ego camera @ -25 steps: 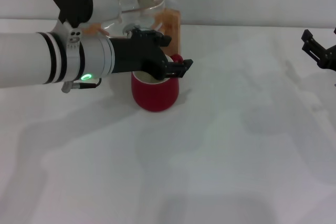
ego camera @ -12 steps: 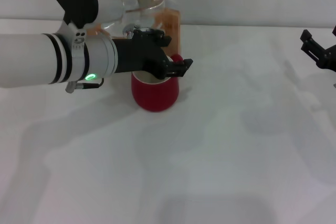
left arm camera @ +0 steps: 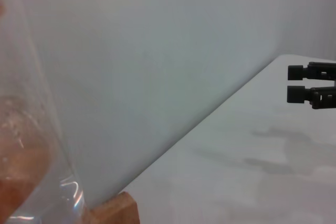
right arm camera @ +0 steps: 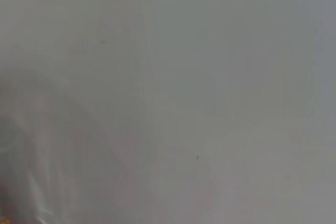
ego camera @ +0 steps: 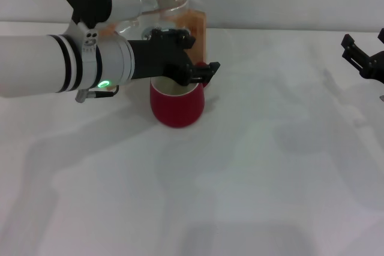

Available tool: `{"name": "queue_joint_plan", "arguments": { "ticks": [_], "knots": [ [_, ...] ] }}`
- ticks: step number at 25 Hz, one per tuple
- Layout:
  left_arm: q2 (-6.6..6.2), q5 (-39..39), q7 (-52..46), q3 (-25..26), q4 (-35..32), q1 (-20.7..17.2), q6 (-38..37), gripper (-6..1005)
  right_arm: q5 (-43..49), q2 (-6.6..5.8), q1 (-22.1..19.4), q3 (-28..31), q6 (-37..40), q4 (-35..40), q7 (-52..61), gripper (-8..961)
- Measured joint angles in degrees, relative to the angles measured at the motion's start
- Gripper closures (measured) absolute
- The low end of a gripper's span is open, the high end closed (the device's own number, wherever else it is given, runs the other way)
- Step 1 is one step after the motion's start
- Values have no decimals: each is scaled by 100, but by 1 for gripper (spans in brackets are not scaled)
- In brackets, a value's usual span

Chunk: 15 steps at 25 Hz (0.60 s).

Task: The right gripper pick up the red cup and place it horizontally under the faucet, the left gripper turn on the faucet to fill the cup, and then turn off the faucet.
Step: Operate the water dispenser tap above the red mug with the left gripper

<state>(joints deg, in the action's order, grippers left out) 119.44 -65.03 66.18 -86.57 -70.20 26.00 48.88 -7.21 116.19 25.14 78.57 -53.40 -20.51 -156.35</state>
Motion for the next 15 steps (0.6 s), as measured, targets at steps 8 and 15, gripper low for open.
{"name": "queue_joint_plan", "arguments": {
  "ticks": [8, 15],
  "knots": [
    [5, -89, 1, -95, 8, 27, -72, 243, 0, 0, 0, 0, -4, -1, 0, 95],
    [9, -274, 133, -190, 142, 95, -138, 242, 0, 0, 0, 0, -9, 8, 0, 96]
  ]
}}
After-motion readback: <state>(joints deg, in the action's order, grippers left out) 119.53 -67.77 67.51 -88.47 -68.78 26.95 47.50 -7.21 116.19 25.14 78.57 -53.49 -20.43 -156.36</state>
